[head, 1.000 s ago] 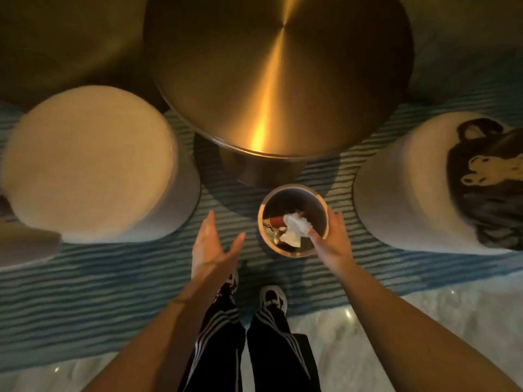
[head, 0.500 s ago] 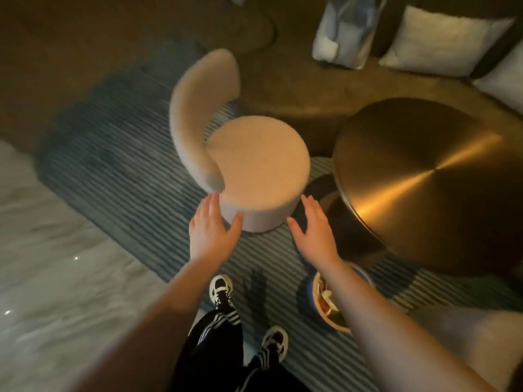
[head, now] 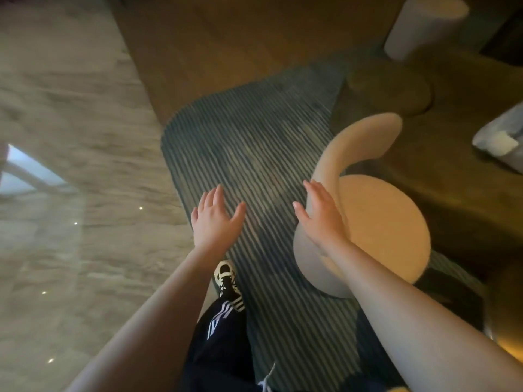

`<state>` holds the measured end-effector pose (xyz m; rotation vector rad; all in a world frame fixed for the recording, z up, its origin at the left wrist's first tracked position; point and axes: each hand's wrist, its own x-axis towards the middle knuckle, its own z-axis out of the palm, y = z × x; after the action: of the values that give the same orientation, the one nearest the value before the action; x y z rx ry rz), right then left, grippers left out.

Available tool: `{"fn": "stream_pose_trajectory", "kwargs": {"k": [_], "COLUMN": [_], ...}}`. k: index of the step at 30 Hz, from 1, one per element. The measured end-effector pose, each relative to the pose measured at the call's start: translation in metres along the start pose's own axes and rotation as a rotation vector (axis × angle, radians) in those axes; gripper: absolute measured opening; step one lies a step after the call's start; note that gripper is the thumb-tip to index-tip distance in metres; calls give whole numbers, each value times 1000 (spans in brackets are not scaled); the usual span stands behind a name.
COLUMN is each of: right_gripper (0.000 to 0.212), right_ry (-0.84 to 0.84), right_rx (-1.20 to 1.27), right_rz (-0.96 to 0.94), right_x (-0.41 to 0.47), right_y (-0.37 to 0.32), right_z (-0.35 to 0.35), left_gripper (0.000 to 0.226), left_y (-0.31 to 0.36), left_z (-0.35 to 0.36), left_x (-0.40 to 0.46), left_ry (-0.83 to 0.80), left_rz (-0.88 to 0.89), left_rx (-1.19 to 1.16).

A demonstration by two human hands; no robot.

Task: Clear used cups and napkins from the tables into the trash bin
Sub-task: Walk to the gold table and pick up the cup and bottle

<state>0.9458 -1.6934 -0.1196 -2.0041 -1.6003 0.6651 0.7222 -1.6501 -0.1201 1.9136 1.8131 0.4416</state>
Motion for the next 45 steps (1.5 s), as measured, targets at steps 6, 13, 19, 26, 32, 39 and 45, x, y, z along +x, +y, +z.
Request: {"fn": "stream_pose_trajectory", "kwargs": {"k": [6, 13, 19, 26, 32, 39, 45], "right_gripper": [58, 58, 58, 58, 58, 57, 57], "right_ry": [16, 68, 118, 140, 95, 90, 153], "right_rx": [-15, -16, -45, -101, -153, -161, -126], "right_rz": [60, 125, 164, 175, 206, 260, 302], "right_x": [153, 295, 426, 643, 822, 992, 1170], "right_y": [-35, -59, -41, 14, 38, 60, 94], "right_z": [27, 12, -12, -61, -125, -178, -201], "left_gripper": [73, 73, 73, 75, 76, 76, 75], "left_y": [-15, 19, 53, 137, 229, 311, 372], "left_z": [-33, -65, -41, 12, 36, 64, 101], "left_x": [171, 337, 480, 690, 855, 1021, 1197], "left_ry": [-74, -119, -149, -116, -125, -166, -157], "left_rz": [33, 125, 158, 208, 228, 294, 363], "left_rx": [9, 65, 108, 152, 160, 161, 176]}}
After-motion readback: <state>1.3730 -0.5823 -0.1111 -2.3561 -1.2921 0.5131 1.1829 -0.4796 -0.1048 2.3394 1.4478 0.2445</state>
